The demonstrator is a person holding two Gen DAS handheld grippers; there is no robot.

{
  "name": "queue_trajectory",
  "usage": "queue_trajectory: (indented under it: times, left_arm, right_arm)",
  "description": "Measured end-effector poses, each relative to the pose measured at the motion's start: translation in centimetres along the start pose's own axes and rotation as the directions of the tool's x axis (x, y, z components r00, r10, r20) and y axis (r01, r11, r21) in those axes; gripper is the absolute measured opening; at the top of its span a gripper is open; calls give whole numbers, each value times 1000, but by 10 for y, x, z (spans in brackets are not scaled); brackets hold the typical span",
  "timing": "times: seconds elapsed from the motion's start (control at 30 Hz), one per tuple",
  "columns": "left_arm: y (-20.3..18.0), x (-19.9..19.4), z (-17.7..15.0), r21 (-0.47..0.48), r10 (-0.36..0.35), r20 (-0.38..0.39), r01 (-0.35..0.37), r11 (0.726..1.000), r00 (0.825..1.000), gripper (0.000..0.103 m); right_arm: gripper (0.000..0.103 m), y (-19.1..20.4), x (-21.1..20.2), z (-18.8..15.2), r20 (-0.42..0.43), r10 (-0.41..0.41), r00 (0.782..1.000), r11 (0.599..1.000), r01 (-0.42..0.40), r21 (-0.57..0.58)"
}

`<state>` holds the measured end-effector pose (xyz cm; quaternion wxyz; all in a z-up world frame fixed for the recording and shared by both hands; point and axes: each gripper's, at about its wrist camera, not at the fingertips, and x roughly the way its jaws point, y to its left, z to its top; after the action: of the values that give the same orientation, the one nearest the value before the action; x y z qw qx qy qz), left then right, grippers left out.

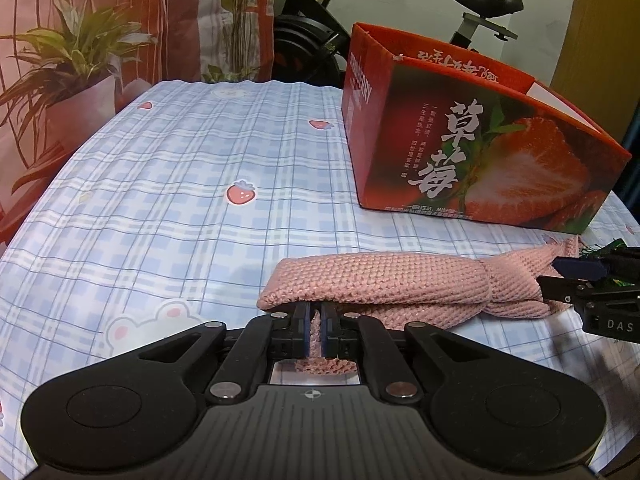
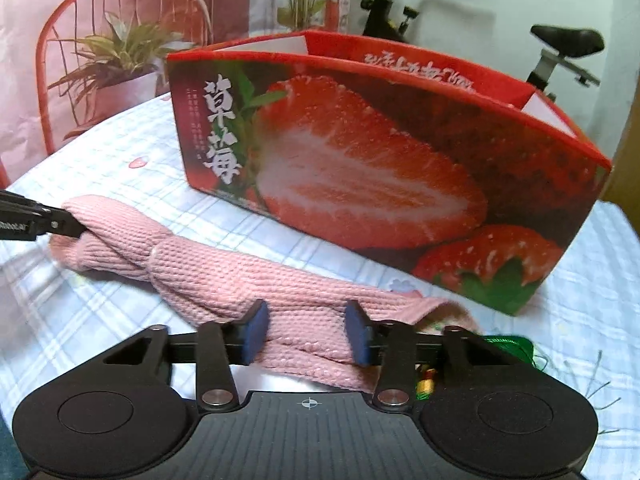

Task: Organize soft objects
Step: 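Lift the pink knit cloth with both grippers and carry it over the red box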

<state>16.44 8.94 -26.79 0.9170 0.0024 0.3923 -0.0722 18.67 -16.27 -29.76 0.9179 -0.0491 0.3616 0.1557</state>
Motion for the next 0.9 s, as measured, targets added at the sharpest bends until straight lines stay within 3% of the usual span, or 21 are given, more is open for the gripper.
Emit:
queue_trajectory:
  times: [0.1,0.23,0.4,0.53,0.63,0.8,0.9]
  left_arm:
    - [1,0,0,-7,0,-1,0,1000,1000,6]
    - [-1,-3,1,-2,-14,5,14,1000,1000,5]
    - [-3,-23,17,1,-46,73,46,999,996,4]
    - [-9,-49,43,19,-80,166,78,997,983,4]
    - [-17,-68,69,34,-99,245,94,995,964,4]
    - [-37,-82,118,63,-130,330,115,991,935,4]
    - [-56,-77,146,93,-125,368,97,991,921,4]
  right_arm:
    - [31,0,-1,-1,-7,9,1000,1000,-9,17]
    - [13,0,-4,-3,-1,41,999,999,-41,32]
    - [10,-2,-20,2,67,92,994,993,-96,64]
    - [10,-4,-51,26,191,152,970,987,-159,19]
    - [10,-9,-77,54,288,158,945,987,-161,-12]
    - [10,-36,-101,97,408,100,908,993,-120,23]
    - [10,-59,-106,117,455,18,890,996,-54,66]
